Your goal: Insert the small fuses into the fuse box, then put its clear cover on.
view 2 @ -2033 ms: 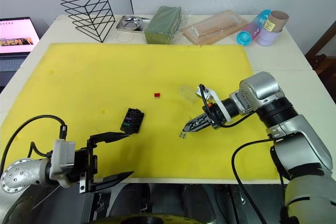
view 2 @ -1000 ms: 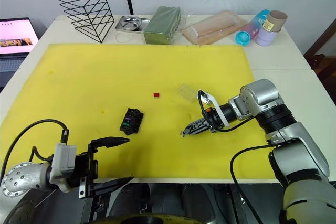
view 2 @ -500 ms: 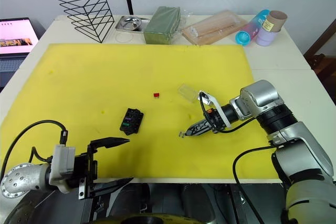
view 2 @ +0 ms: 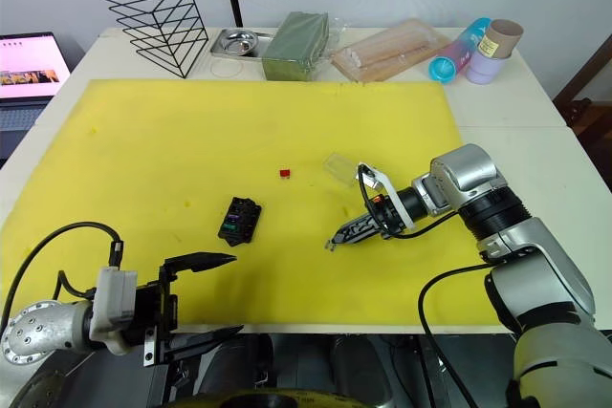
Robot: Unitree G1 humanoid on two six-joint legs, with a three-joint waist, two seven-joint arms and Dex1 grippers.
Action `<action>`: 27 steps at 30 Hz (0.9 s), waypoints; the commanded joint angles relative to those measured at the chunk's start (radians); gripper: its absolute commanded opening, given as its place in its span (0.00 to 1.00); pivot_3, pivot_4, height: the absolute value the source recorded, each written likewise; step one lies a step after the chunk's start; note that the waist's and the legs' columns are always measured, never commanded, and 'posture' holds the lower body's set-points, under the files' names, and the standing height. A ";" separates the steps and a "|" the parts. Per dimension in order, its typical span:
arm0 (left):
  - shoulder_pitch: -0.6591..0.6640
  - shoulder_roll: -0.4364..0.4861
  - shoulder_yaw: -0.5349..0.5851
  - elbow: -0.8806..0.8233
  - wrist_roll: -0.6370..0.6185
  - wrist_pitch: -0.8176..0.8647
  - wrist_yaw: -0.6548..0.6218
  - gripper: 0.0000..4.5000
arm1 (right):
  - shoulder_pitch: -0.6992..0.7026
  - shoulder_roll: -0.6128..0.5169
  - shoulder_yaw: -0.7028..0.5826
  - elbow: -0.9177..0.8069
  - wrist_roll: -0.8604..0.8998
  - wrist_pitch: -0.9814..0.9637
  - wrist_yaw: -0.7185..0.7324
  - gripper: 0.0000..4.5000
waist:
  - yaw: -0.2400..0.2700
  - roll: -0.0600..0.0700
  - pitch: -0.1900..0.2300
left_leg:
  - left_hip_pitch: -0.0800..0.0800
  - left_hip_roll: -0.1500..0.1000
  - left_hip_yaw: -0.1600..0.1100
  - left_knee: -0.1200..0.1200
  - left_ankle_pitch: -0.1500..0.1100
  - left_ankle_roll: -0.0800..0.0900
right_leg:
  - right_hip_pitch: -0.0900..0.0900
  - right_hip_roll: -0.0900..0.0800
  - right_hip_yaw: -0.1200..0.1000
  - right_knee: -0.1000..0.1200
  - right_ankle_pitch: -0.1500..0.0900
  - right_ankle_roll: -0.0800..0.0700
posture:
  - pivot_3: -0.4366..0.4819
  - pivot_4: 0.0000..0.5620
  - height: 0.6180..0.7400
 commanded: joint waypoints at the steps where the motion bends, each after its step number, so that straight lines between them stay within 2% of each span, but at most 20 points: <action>1: -0.002 0.004 0.001 -0.017 -0.004 -0.007 0.001 1.00 | 0.002 -0.004 -0.011 -0.010 -0.006 -0.012 0.006 0.25 | 0.000 0.000 0.000 | 0.000 0.000 0.000 0.000 0.000 0.000 | 0.000 0.000 0.000 0.000 0.000 0.000 | 0.48 0.27 1.00; 14: -0.052 0.011 -0.003 -0.005 -0.007 0.006 0.001 1.00 | 0.026 0.026 -0.005 -0.013 -0.005 -0.026 0.013 0.25 | -0.001 0.000 0.000 | 0.000 0.000 0.000 0.000 0.000 0.000 | 0.000 0.000 0.000 0.000 0.000 0.000 | 0.48 0.27 1.00; 25: -0.040 0.006 -0.012 -0.031 -0.001 0.011 0.016 1.00 | 0.037 0.054 -0.010 0.009 -0.031 -0.052 0.009 0.25 | -0.002 -0.001 -0.001 | 0.002 0.001 -0.001 0.000 0.000 0.000 | 0.001 0.001 0.000 0.000 0.000 0.000 | 0.48 0.27 1.00; 27: -0.040 0.005 -0.016 -0.035 0.000 0.012 0.022 1.00 | 0.043 0.056 -0.008 0.013 -0.044 -0.062 0.002 0.18 | -0.002 -0.001 -0.001 | 0.002 0.001 -0.001 0.000 0.000 0.000 | 0.002 0.001 0.000 0.000 0.000 0.000 | 0.48 0.27 1.00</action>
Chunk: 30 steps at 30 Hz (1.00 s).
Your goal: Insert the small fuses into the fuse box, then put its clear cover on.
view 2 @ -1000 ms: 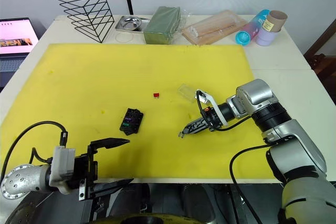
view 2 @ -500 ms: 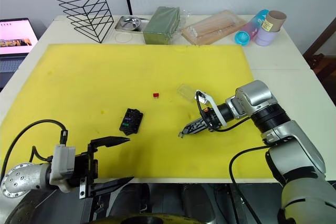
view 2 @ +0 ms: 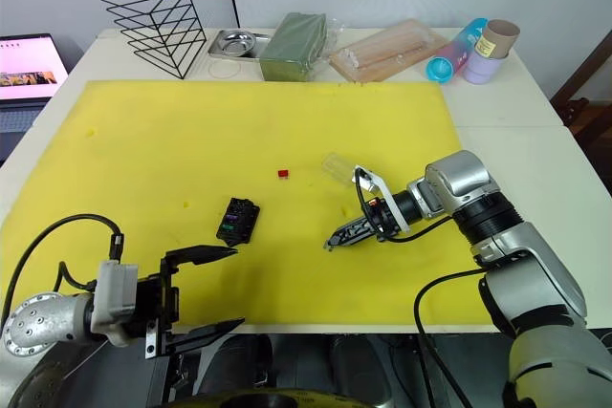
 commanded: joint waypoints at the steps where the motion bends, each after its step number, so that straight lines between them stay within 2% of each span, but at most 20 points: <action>1: 0.002 0.001 -0.015 -0.033 0.000 0.001 0.011 1.00 | 0.022 0.020 0.004 0.000 -0.018 -0.024 -0.010 0.13 | 0.000 0.000 0.000 | 0.000 0.000 0.000 0.000 0.000 0.000 | 0.000 0.000 0.000 0.000 0.000 0.000 | 0.48 0.27 1.00; 3: 0.002 0.001 -0.016 -0.035 0.001 0.002 0.012 1.00 | 0.025 0.019 0.006 0.003 -0.029 -0.031 -0.014 0.01 | 0.000 -0.001 -0.001 | 0.000 0.000 0.000 0.000 0.000 0.000 | 0.000 0.000 0.000 0.000 0.000 0.000 | 0.48 0.27 1.00; 12: -0.009 -0.001 -0.025 -0.032 0.004 0.000 0.019 1.00 | 0.026 0.015 -0.026 -0.002 -0.028 -0.012 -0.028 0.01 | 0.001 -0.005 -0.003 | 0.001 0.000 -0.001 0.000 0.000 0.000 | 0.002 0.000 0.000 0.000 0.000 0.000 | 0.48 0.27 1.00; 15: 0.012 0.000 0.013 -0.036 -0.012 0.001 0.032 1.00 | -0.011 -0.001 -0.084 -0.070 0.027 0.066 -0.025 0.01 | 0.001 -0.005 -0.003 | 0.001 0.000 -0.001 0.000 0.000 0.000 | 0.002 0.000 0.000 0.000 0.000 0.000 | 0.48 0.27 1.00; 20: 0.104 -0.021 0.088 -0.065 -0.047 0.001 0.066 1.00 | -0.046 0.018 -0.227 -0.279 0.132 0.174 -0.100 0.01 | 0.001 -0.003 -0.002 | 0.000 0.000 0.000 0.000 0.000 0.000 | 0.000 -0.001 0.000 0.000 0.000 0.000 | 0.48 0.27 1.00; 22: 0.164 -0.057 0.137 -0.088 -0.075 0.022 0.128 1.00 | -0.048 0.053 -0.292 -0.411 0.149 0.159 -0.164 0.01 | 0.001 -0.004 -0.002 | 0.000 0.000 -0.001 -0.001 0.000 0.000 | 0.000 -0.001 0.000 0.000 0.000 0.000 | 0.48 0.27 1.00; 26: 0.236 -0.169 0.234 -0.106 -0.094 0.067 0.323 1.00 | -0.082 0.249 -0.417 -0.539 0.072 0.091 -0.424 0.01 | -0.006 -0.004 -0.003 | 0.000 0.000 -0.002 -0.001 0.000 0.000 | 0.000 -0.001 0.000 0.000 0.000 0.000 | 0.48 0.27 1.00; 30: 0.228 -0.220 0.257 -0.100 -0.114 0.125 0.432 1.00 | -0.090 0.261 -0.294 -0.647 -0.022 -0.040 -0.528 0.01 | 0.009 -0.004 -0.003 | -0.001 -0.001 -0.004 0.000 0.000 0.000 | 0.001 -0.001 -0.002 0.000 0.000 0.000 | 0.48 0.27 1.00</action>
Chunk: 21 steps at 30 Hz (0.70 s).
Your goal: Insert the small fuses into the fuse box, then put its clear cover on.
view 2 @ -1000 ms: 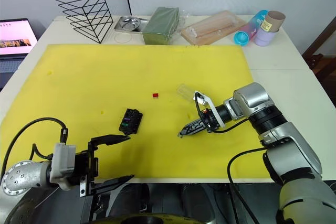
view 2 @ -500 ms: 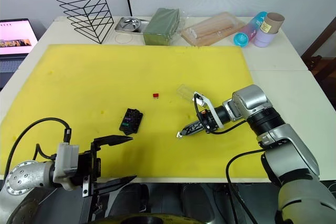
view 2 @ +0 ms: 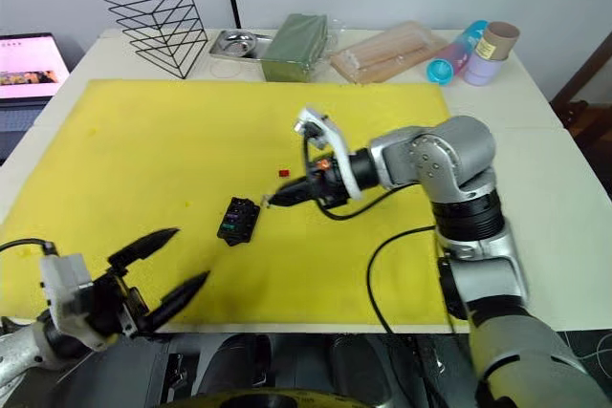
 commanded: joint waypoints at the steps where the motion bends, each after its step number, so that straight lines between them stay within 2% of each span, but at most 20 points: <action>1: -0.001 -0.004 0.022 -0.024 -0.030 0.042 0.057 1.00 | -0.025 -0.026 0.086 -0.090 -0.083 -0.096 -0.085 0.01 | -0.001 -0.001 0.000 | 0.000 0.000 0.000 0.000 0.000 0.000 | 0.000 -0.001 0.000 0.000 0.000 0.000 | 0.48 0.27 1.00; 5: -0.049 -0.058 -0.008 -0.011 0.042 0.013 0.121 1.00 | -0.030 -0.054 0.198 -0.096 -0.156 -0.277 -0.046 0.01 | -0.006 -0.001 -0.001 | 0.000 -0.002 0.002 0.001 0.000 0.000 | 0.000 -0.002 0.001 -0.001 0.000 0.000 | 0.48 0.27 1.00; 10: -0.065 -0.056 -0.057 -0.023 0.103 0.079 0.184 1.00 | -0.035 -0.036 0.223 -0.085 -0.166 -0.314 -0.045 0.01 | -0.009 -0.001 -0.001 | 0.000 -0.001 0.001 0.000 0.000 0.000 | 0.000 0.000 0.001 -0.001 0.000 0.000 | 0.48 0.27 1.00; 13: -0.110 -0.083 -0.090 -0.016 0.060 0.076 0.181 1.00 | -0.036 -0.014 0.247 -0.096 -0.175 -0.324 -0.056 0.01 | -0.008 -0.001 -0.001 | 0.000 0.000 0.001 0.000 0.000 0.000 | 0.000 0.000 0.001 0.000 0.000 0.000 | 0.48 0.27 1.00; 16: -0.117 -0.045 -0.166 -0.007 0.160 0.055 0.131 1.00 | -0.029 -0.005 0.296 -0.095 -0.217 -0.367 -0.067 0.01 | -0.008 -0.001 -0.001 | 0.000 0.000 0.001 0.000 0.000 0.000 | 0.000 0.000 0.001 0.000 0.000 0.000 | 0.48 0.27 1.00; 21: -0.104 -0.021 -0.216 0.011 0.213 0.023 0.093 1.00 | -0.025 0.032 0.317 -0.073 -0.247 -0.366 -0.103 0.01 | -0.008 -0.001 -0.001 | 0.000 -0.001 0.001 0.000 0.000 0.000 | 0.000 0.000 0.001 0.000 0.000 0.000 | 0.48 0.27 1.00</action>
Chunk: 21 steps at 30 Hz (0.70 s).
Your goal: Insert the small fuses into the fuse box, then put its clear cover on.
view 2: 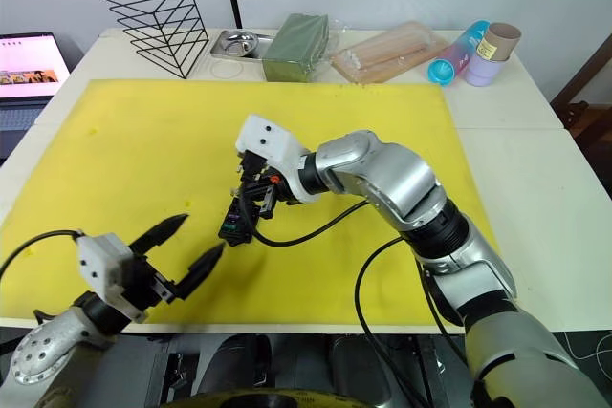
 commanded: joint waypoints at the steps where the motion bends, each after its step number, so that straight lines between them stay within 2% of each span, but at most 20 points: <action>1: 0.008 -0.003 -0.008 -0.008 0.025 -0.042 -0.009 1.00 | -0.018 0.008 0.002 -0.018 -0.020 -0.021 -0.004 0.01 | 0.000 0.000 0.000 | 0.000 0.000 0.000 0.000 0.000 0.000 | 0.000 0.000 0.000 0.000 0.000 0.000 | 0.48 0.27 1.00; 6: -0.032 -0.073 -0.001 -0.013 0.013 -0.030 0.074 1.00 | 0.009 0.005 0.059 -0.031 -0.053 -0.035 -0.004 0.01 | 0.002 0.000 0.000 | 0.000 0.000 0.000 0.000 0.000 0.000 | 0.000 0.000 0.000 0.000 0.000 0.000 | 0.48 0.27 1.00; 21: -0.048 -0.071 0.003 0.029 0.014 -0.032 0.061 1.00 | 0.014 0.040 0.075 -0.014 -0.084 -0.016 -0.034 0.01 | 0.001 0.000 0.000 | 0.000 0.000 0.000 0.000 0.000 0.000 | 0.000 0.000 0.000 0.000 0.000 0.000 | 0.48 0.27 1.00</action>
